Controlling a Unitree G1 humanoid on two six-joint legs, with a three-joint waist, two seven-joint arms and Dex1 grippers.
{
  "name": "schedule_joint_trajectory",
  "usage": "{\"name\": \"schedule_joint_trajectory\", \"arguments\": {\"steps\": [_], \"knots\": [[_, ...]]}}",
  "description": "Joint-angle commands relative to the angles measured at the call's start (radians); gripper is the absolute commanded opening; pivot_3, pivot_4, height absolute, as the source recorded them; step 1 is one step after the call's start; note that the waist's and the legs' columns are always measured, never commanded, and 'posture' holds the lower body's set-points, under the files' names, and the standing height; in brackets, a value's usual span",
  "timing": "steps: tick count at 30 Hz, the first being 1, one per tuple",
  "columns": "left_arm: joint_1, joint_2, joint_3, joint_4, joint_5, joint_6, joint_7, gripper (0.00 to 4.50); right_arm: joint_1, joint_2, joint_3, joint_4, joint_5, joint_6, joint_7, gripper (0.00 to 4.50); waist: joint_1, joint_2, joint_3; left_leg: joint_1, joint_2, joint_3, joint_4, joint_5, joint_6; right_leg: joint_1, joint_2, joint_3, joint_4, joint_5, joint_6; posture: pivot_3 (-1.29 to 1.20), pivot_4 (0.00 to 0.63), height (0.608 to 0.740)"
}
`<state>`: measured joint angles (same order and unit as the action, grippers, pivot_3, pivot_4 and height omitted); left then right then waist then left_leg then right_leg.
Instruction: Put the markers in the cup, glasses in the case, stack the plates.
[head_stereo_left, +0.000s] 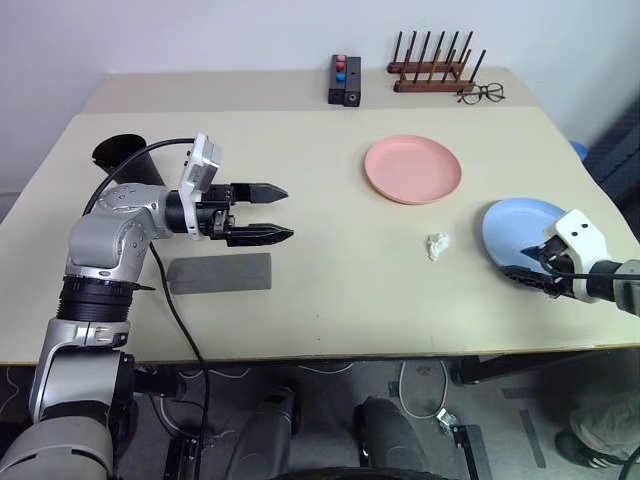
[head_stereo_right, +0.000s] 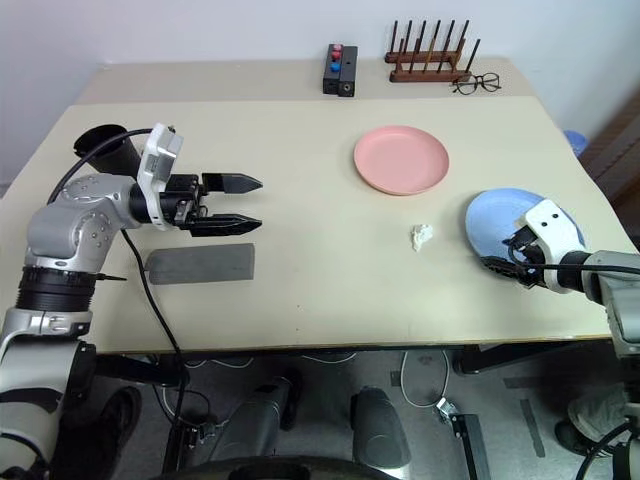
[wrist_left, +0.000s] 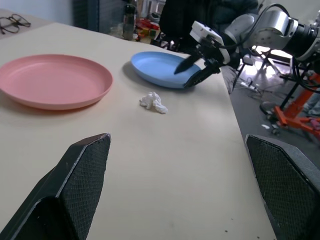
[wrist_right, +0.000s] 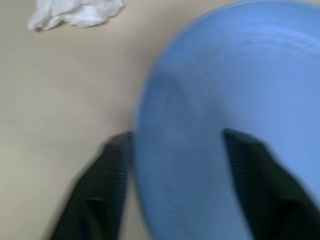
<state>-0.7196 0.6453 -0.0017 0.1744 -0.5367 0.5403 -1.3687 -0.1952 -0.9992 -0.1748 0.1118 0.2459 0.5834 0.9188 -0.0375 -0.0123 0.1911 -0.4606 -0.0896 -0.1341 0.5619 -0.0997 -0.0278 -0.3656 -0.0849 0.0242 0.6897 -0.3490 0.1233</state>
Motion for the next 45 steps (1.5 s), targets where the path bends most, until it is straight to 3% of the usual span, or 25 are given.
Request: {"name": "schedule_joint_trajectory", "arguments": {"steps": [1,2,3,8,13,21,25,29,32,36,39,45], "knots": [[0.001,0.007,0.031,-0.027,-0.009,-0.021,0.013,4.5,-0.015,-0.024,0.019,0.004,-0.052,-0.036,-0.019,0.69,0.0,0.0,0.0,0.0,0.0,0.0,0.0,0.0,0.0,0.0,-0.001,0.0,0.0,0.0,0.0,0.0,0.15,0.74],[0.002,0.008,0.031,-0.026,-0.008,-0.024,0.015,4.5,-0.034,-0.02,0.019,0.002,-0.048,-0.031,-0.021,0.16,-0.001,0.0,0.0,0.0,0.0,0.0,0.0,0.0,0.0,0.0,-0.002,0.0,0.0,0.0,0.0,0.0,0.15,0.74],[0.002,0.008,0.031,-0.026,-0.008,-0.026,0.017,4.5,-0.05,-0.017,0.019,-0.004,-0.041,-0.022,-0.017,0.06,-0.003,0.0,0.0,0.001,0.0,0.0,0.0,0.0,0.0,0.001,-0.002,-0.001,-0.001,0.0,0.0,0.0,0.15,0.74],[-0.001,0.004,0.03,-0.018,-0.005,-0.036,0.03,4.5,-0.109,0.006,0.041,0.0,-0.056,-0.032,-0.033,0.06,-0.003,0.0,0.0,0.0,0.0,0.0,-0.001,0.0,0.0,0.001,-0.002,-0.001,-0.002,0.0,0.0,0.0,0.15,0.74],[-0.003,-0.005,0.043,-0.005,0.007,-0.074,0.064,4.5,-0.312,0.068,0.032,0.092,-0.074,-0.14,-0.108,0.06,-0.008,0.001,0.0,0.0,0.0,0.001,-0.001,0.0,0.0,0.0,-0.002,0.0,-0.002,0.0,0.0,0.0,0.15,0.74],[-0.029,-0.051,0.093,0.05,0.053,-0.169,0.237,4.5,-0.647,0.281,0.241,0.374,-0.253,-0.468,-0.173,0.06,-0.007,0.001,0.0,0.0,-0.001,0.001,-0.002,0.0,0.0,-0.001,0.0,0.0,-0.002,0.0,0.0,0.0,0.15,0.74],[0.012,-0.074,0.119,-0.003,0.055,-0.184,0.327,4.5,-0.741,0.406,0.325,0.528,-0.322,-0.588,-0.188,0.06,-0.008,0.001,0.0,0.0,0.0,0.001,-0.002,0.0,0.0,-0.001,0.0,0.0,-0.001,0.0,0.0,0.0,0.15,0.74],[0.07,-0.07,0.132,-0.082,0.05,-0.165,0.382,4.5,-0.764,0.448,0.351,0.62,-0.326,-0.62,-0.126,0.06,-0.001,0.001,0.0,-0.002,-0.001,0.0,-0.002,0.003,-0.004,-0.002,0.001,0.0,-0.001,0.0,0.0,0.0,0.15,0.74],[0.116,-0.06,0.151,-0.145,0.032,-0.138,0.413,4.5,-0.754,0.459,0.362,0.636,-0.323,-0.617,-0.067,0.98,-0.003,0.001,0.0,-0.001,-0.001,0.0,-0.002,0.002,-0.003,-0.001,0.001,0.0,-0.001,0.0,0.0,0.0,0.15,0.74],[0.154,-0.052,0.156,-0.199,0.025,-0.118,0.44,4.5,-0.793,0.472,0.35,0.691,-0.349,-0.655,-0.116,2.93,-0.007,0.001,0.0,0.0,0.0,-0.001,-0.002,0.001,-0.001,-0.001,0.002,0.0,0.0,0.0,0.0,0.0,0.15,0.74],[0.16,-0.053,0.164,-0.224,0.0,-0.098,0.438,4.5,-0.799,0.474,0.314,0.657,-0.292,-0.607,-0.063,4.45,-0.007,0.001,0.0,0.0,0.0,-0.001,-0.003,0.001,-0.002,-0.002,0.002,0.0,0.0,0.0,0.0,0.0,0.15,0.74],[0.188,-0.049,0.168,-0.282,-0.125,-0.003,0.366,4.5,-0.676,0.343,0.19,0.355,-0.074,-0.237,0.16,4.45,0.005,0.001,0.0,-0.001,-0.001,-0.001,-0.003,0.001,-0.001,-0.001,0.002,0.0,-0.001,0.0,0.0,0.0,0.15,0.74]]}}
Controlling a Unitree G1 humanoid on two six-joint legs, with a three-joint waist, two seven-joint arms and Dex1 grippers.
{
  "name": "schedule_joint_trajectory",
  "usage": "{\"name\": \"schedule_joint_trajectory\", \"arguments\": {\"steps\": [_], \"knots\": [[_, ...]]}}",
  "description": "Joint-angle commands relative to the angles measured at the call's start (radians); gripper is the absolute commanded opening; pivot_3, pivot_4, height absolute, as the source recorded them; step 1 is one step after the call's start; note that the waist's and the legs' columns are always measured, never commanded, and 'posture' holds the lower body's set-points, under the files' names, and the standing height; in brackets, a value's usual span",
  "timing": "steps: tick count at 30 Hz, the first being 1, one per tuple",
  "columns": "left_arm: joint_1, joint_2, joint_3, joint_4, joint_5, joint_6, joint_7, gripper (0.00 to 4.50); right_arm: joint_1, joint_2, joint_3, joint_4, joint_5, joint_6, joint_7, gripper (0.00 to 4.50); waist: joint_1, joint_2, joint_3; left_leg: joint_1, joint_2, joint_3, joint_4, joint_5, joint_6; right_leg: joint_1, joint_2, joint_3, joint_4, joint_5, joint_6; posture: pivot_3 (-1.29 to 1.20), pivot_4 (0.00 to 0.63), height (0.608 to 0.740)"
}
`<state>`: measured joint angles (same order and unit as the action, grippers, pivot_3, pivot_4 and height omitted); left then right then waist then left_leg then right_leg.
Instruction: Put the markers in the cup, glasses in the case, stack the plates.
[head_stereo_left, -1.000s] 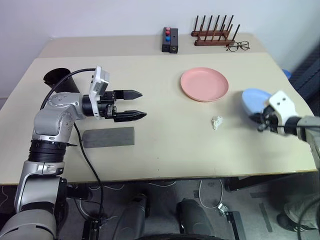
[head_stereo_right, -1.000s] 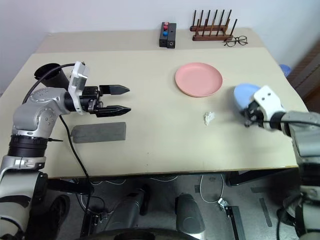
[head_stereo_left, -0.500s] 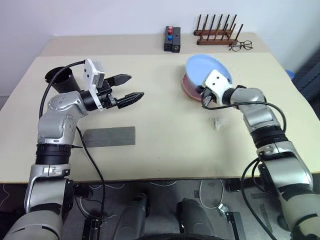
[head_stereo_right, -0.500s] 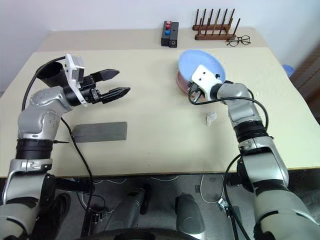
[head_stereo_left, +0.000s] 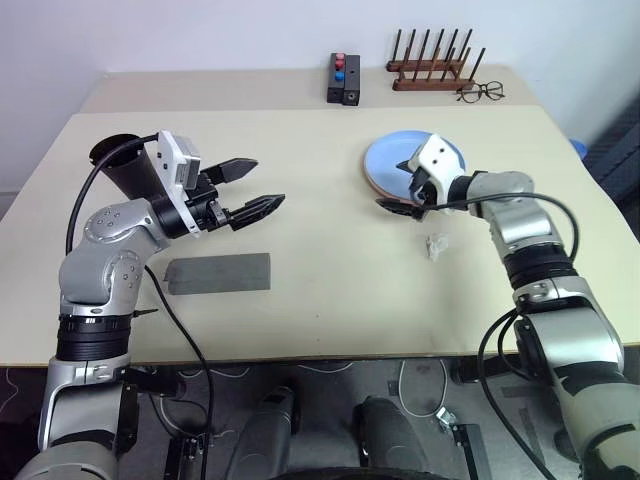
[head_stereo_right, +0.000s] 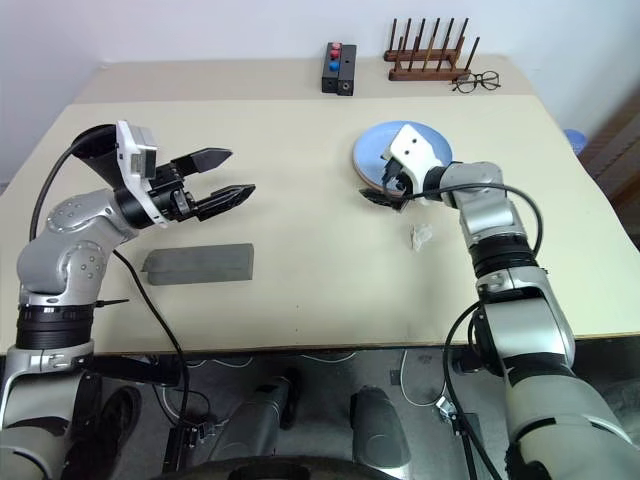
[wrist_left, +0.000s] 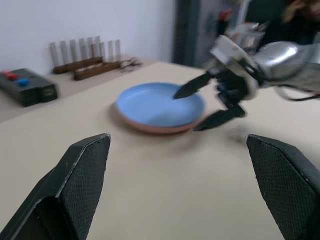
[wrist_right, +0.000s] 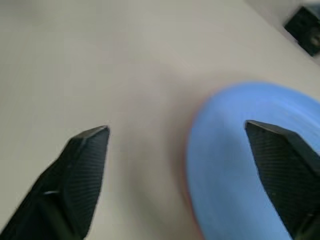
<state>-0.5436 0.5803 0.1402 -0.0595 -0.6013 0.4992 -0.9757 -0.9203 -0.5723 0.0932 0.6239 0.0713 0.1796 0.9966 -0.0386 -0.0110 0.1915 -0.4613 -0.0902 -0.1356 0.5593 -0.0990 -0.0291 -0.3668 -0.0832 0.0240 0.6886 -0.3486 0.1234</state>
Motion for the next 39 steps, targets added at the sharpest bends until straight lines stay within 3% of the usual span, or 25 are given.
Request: {"name": "schedule_joint_trajectory", "arguments": {"steps": [1,6,11,15,21,22,28,33,35,39], "knots": [[0.017,0.016,0.019,-0.051,-0.064,0.045,-0.031,4.5,0.075,-0.113,-0.094,-0.208,0.124,0.232,0.095,4.45,0.008,0.0,0.0,0.0,0.0,-0.001,0.0,0.0,0.0,0.001,0.0,0.0,-0.001,0.0,0.0,0.0,0.15,0.74],[0.008,0.0,-0.018,-0.034,-0.052,0.029,-0.052,4.5,0.221,-0.235,-0.093,-0.368,0.124,0.395,0.095,4.45,0.021,0.0,0.0,0.0,0.0,0.0,0.001,0.0,0.0,0.0,-0.001,0.0,-0.001,0.0,-0.001,0.0,0.15,0.74],[-0.031,-0.026,-0.038,-0.001,-0.049,0.019,-0.066,4.5,0.339,-0.25,-0.074,-0.439,0.11,0.432,0.069,4.45,0.019,0.0,0.0,0.0,0.0,0.002,0.0,-0.001,0.0,-0.001,-0.004,0.001,-0.001,0.0,-0.001,0.0,0.15,0.74],[-0.046,-0.027,-0.043,0.019,-0.033,0.008,-0.072,4.5,0.389,-0.25,-0.027,-0.389,0.058,0.388,0.044,3.24,0.019,0.0,0.0,0.0,0.0,0.002,0.0,-0.001,0.0,-0.001,-0.004,0.001,-0.001,0.0,0.0,0.0,0.15,0.74],[-0.035,-0.01,-0.028,0.006,-0.037,0.022,-0.065,4.5,0.326,-0.227,-0.06,-0.347,0.085,0.345,0.038,0.19,0.02,0.0,0.0,0.0,0.0,0.002,0.001,0.0,0.0,0.0,-0.003,0.0,-0.001,0.0,0.0,0.0,0.15,0.74],[-0.031,-0.008,-0.025,0.004,-0.035,0.021,-0.059,4.5,0.311,-0.239,-0.059,-0.348,0.086,0.338,0.051,0.08,0.019,0.0,0.0,0.0,0.0,0.002,0.001,0.0,0.0,0.0,-0.003,0.0,-0.001,0.0,0.0,0.0,0.15,0.74],[-0.024,-0.02,-0.01,-0.004,-0.036,0.011,-0.014,4.5,0.137,-0.178,-0.153,-0.349,0.213,0.342,0.06,0.08,0.015,0.0,0.0,0.0,0.0,0.002,0.0,0.0,0.0,-0.001,-0.003,0.001,-0.001,0.0,0.0,0.0,0.15,0.74],[-0.034,-0.058,-0.017,0.034,0.043,-0.079,0.072,4.5,-0.038,-0.049,-0.084,0.059,-0.002,-0.038,-0.233,0.08,0.019,-0.001,-0.001,0.002,0.0,0.002,0.0,0.0,0.0,0.001,-0.002,0.0,-0.002,0.0,0.0,0.0,0.15,0.74],[-0.022,-0.071,-0.005,0.018,0.019,-0.076,0.074,4.5,-0.087,0.023,-0.098,0.203,-0.004,-0.105,-0.296,0.08,0.026,-0.001,-0.001,0.001,0.0,0.002,0.0,0.0,0.0,0.001,-0.002,-0.001,-0.002,0.0,0.0,0.0,0.15,0.74],[0.009,-0.073,0.007,-0.021,0.0,-0.062,0.087,4.5,-0.142,0.087,-0.092,0.375,-0.038,-0.192,-0.354,1.48,0.019,0.0,0.0,-0.001,0.0,0.002,-0.001,0.002,-0.004,-0.001,-0.001,0.0,-0.002,0.0,0.0,0.0,0.15,0.74]]}}
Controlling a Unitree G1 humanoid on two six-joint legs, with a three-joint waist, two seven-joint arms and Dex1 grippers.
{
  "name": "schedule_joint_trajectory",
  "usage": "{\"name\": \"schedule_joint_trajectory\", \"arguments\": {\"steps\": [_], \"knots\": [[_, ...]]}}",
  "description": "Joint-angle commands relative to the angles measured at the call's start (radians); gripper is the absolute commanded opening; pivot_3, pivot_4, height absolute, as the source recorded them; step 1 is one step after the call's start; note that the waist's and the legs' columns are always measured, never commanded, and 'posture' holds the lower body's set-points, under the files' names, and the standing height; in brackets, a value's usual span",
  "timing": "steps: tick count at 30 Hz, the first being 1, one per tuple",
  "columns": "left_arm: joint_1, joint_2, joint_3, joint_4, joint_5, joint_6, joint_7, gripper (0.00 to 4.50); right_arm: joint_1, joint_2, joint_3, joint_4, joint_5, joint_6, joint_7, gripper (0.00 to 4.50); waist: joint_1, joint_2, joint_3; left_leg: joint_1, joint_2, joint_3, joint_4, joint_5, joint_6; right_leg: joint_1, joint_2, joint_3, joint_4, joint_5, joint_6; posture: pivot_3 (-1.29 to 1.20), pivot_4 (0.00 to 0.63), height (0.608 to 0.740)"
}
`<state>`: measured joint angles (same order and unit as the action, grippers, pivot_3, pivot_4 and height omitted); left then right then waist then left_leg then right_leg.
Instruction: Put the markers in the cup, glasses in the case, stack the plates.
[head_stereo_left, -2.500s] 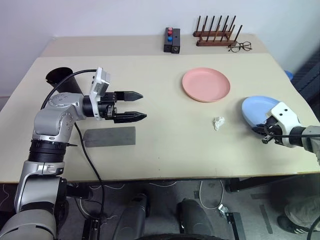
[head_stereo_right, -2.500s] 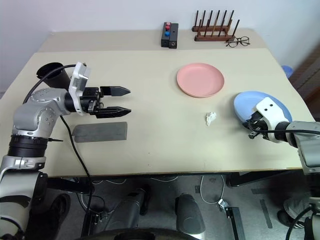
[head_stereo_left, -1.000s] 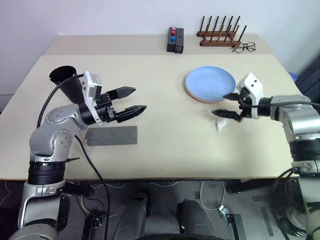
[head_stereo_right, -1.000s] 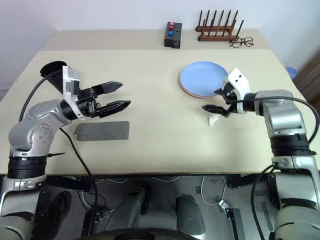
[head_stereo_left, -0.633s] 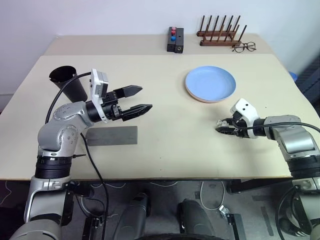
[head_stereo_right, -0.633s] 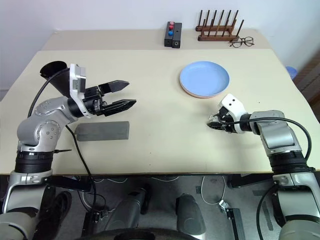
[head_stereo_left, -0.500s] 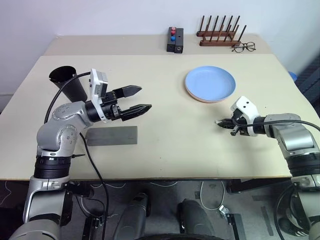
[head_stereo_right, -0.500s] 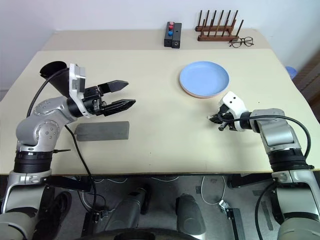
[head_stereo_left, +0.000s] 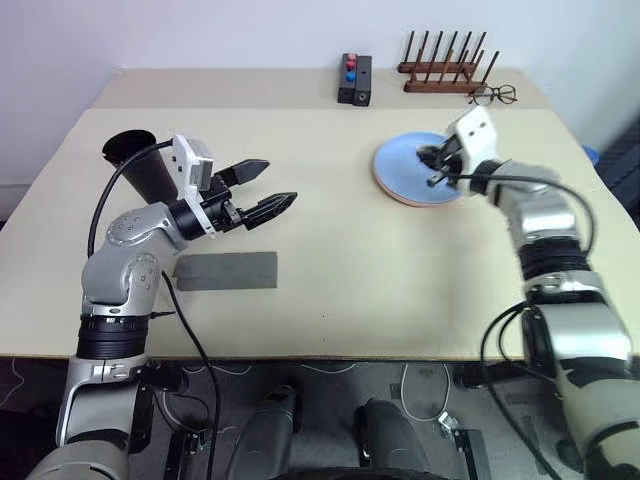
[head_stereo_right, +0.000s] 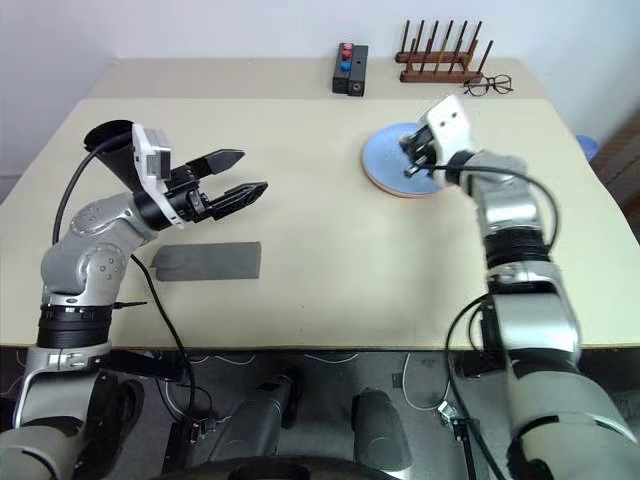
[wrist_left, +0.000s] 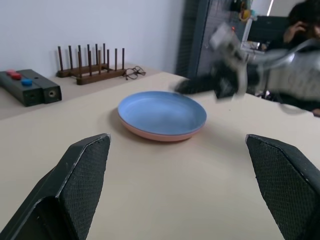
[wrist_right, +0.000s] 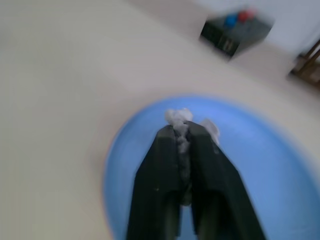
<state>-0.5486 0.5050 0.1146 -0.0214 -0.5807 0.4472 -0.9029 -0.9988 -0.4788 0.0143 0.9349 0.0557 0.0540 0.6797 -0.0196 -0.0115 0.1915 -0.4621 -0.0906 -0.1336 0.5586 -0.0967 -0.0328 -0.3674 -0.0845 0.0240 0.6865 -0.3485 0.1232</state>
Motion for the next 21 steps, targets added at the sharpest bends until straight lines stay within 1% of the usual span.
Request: {"name": "schedule_joint_trajectory", "arguments": {"steps": [1,3,4,5,6,8,9,11,13,16,19,21], "knots": [[0.026,0.006,0.041,-0.071,-0.023,-0.009,0.019,4.5,-0.071,-0.011,-0.008,0.088,-0.034,-0.082,-0.04,2.0,0.0,0.0,0.0,0.0,0.0,0.0,0.0,0.0,0.0,0.0,0.0,0.0,0.0,0.0,0.0,0.0,0.15,0.74],[0.046,0.022,0.056,-0.098,-0.048,0.023,0.018,4.5,-0.091,-0.022,-0.031,0.106,-0.018,-0.097,-0.029,3.01,-0.003,0.0,0.0,0.0,0.0,0.0,0.0,0.0,0.0,0.0,0.0,0.0,0.0,0.0,0.0,0.0,0.15,0.74],[0.055,0.032,0.067,-0.106,-0.057,0.03,0.016,4.5,-0.096,-0.024,-0.052,0.075,0.023,-0.086,0.034,3.5,-0.003,0.001,0.0,0.0,0.0,0.0,0.0,0.0,0.0,0.0,0.001,0.0,0.0,0.0,0.0,0.0,0.15,0.74],[0.062,0.036,0.072,-0.115,-0.061,0.034,0.019,4.5,-0.097,-0.027,-0.069,0.054,0.053,-0.077,0.084,4.08,-0.004,0.001,0.0,0.0,0.001,0.0,0.0,0.0,0.001,0.0,0.001,0.0,0.001,0.0,0.0,0.0,0.15,0.74],[0.069,0.041,0.08,-0.124,-0.067,0.039,0.024,4.5,-0.096,-0.031,-0.093,0.016,0.096,-0.043,0.141,4.46,-0.004,0.001,0.0,0.001,0.001,0.0,0.0,-0.002,0.003,0.0,0.002,0.001,0.001,0.0,0.0,0.0,0.15,0.74],[0.095,0.064,0.113,-0.13,-0.08,0.031,0.013,4.5,-0.036,-0.037,-0.139,-0.195,0.265,0.134,0.324,4.46,-0.006,0.001,0.0,0.001,0.001,0.0,0.0,-0.002,0.004,0.0,0.002,0.001,0.001,0.0,0.0,0.0,0.15,0.74],[0.107,0.072,0.128,-0.135,-0.09,0.035,0.011,4.5,0.002,-0.048,-0.153,-0.303,0.341,0.237,0.391,4.46,-0.009,0.001,0.0,0.001,0.001,0.0,0.0,-0.002,0.004,0.0,0.002,0.001,0.001,0.0,0.0,0.0,0.15,0.74],[0.14,0.101,0.164,-0.134,-0.093,0.015,-0.01,4.5,0.124,-0.074,-0.145,-0.542,0.428,0.317,0.483,4.46,-0.01,0.001,0.0,0.001,0.001,-0.001,-0.001,-0.003,0.004,0.0,0.002,0.001,0.001,0.0,0.0,0.0,0.15,0.74],[0.178,0.13,0.185,-0.132,-0.085,-0.007,-0.033,4.5,0.228,-0.108,-0.14,-0.695,0.47,0.367,0.519,4.46,-0.008,0.0,0.0,0.001,0.001,-0.003,-0.002,-0.003,0.004,0.0,0.002,0.0,-0.001,0.0,0.0,0.0,0.15,0.74],[0.245,0.155,0.215,-0.151,-0.1,-0.02,-0.06,4.5,0.357,-0.167,-0.144,-0.857,0.54,0.478,0.554,4.46,0.0,0.001,0.0,0.001,0.001,-0.001,-0.001,-0.003,0.004,0.0,0.001,0.001,-0.001,0.0,-0.001,0.0,0.15,0.74],[0.317,0.182,0.259,-0.163,-0.126,-0.034,-0.116,4.5,0.455,-0.23,-0.134,-0.972,0.56,0.557,0.559,4.46,0.004,0.001,0.0,0.001,0.001,0.0,0.0,-0.004,0.003,-0.004,-0.003,0.001,-0.001,-0.002,-0.004,0.0,0.15,0.74],[0.348,0.186,0.288,-0.159,-0.149,-0.03,-0.129,4.5,0.501,-0.268,-0.147,-0.997,0.558,0.564,0.565,4.46,0.005,0.001,0.0,0.0,0.001,0.0,-0.001,-0.005,0.002,-0.005,-0.004,0.002,-0.001,-0.002,-0.004,0.0,0.15,0.74]]}}
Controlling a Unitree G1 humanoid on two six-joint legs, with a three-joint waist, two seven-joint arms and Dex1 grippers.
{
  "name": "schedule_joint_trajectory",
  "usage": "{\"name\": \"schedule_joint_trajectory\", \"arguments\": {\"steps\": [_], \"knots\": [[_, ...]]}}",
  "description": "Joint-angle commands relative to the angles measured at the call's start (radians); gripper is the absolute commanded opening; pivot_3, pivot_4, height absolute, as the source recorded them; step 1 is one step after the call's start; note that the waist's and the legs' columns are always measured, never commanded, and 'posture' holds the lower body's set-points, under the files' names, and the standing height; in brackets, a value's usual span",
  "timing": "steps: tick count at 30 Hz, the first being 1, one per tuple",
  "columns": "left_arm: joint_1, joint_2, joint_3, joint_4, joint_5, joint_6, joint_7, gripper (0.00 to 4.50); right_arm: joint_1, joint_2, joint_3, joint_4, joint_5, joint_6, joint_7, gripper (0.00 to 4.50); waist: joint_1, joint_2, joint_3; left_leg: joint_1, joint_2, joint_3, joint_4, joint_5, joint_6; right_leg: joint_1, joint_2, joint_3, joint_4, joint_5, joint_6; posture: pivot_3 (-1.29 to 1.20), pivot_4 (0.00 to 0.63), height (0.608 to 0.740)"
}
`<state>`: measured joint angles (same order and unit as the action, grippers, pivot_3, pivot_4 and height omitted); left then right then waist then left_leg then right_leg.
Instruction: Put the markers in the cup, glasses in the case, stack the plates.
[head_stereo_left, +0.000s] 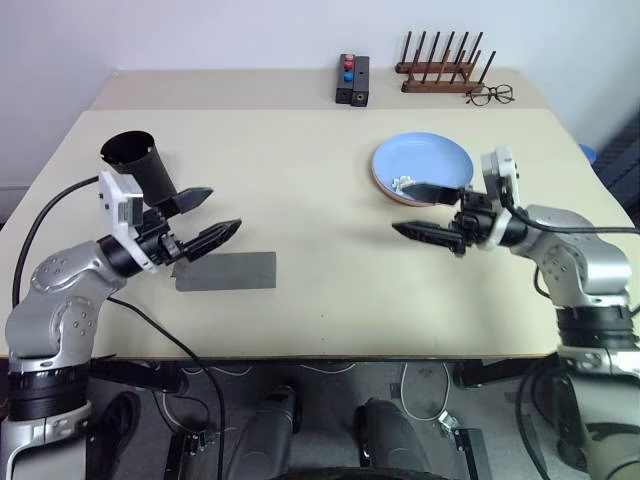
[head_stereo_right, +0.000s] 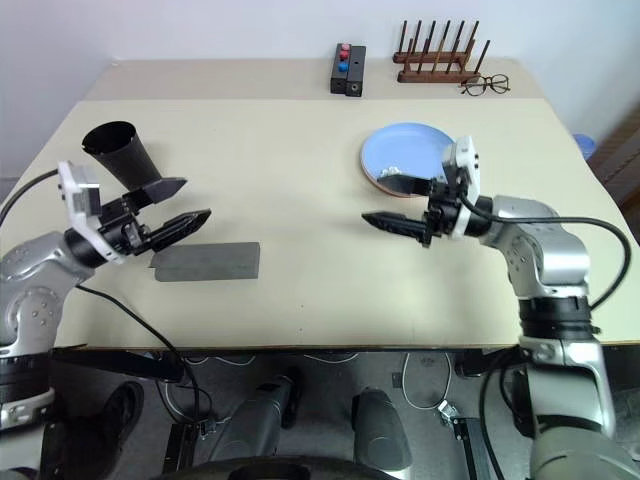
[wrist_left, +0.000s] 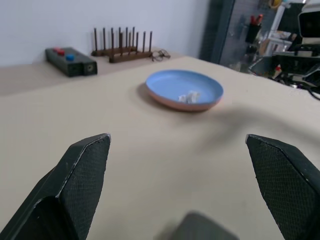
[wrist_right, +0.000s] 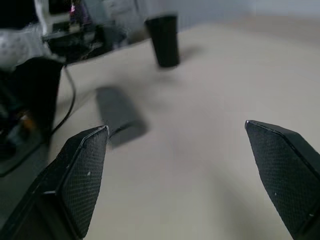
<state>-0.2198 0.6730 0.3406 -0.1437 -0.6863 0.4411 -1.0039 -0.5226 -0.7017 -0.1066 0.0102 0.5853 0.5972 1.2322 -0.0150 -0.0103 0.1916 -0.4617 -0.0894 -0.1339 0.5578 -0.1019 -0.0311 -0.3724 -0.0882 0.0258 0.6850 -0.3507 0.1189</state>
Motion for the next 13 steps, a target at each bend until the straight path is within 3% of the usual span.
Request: {"name": "schedule_joint_trajectory", "arguments": {"steps": [1,8,13], "knots": [[0.028,0.021,0.074,-0.024,-0.052,-0.02,-0.036,4.5,0.044,-0.062,-0.032,-0.078,0.03,0.03,0.014,4.46,0.001,0.0,0.0,0.0,0.0,0.0,0.0,0.0,0.0,0.0,0.0,0.0,0.0,0.0,0.0,0.0,0.15,0.74],[0.1,0.081,0.081,0.036,-0.05,-0.03,-0.161,4.5,0.217,-0.113,-0.092,-0.181,0.031,-0.031,0.019,4.46,0.002,0.0,0.0,-0.001,0.0,0.001,-0.001,-0.001,0.001,0.0,-0.001,0.0,-0.003,-0.002,-0.003,0.0,0.15,0.74],[0.178,0.141,0.068,0.012,-0.038,-0.023,-0.236,4.5,0.249,-0.121,-0.104,-0.224,0.049,-0.02,-0.004,4.46,-0.001,0.0,0.0,-0.001,0.001,0.001,-0.001,-0.002,0.001,0.0,-0.002,0.001,-0.003,-0.002,-0.003,0.0,0.15,0.74]]}}
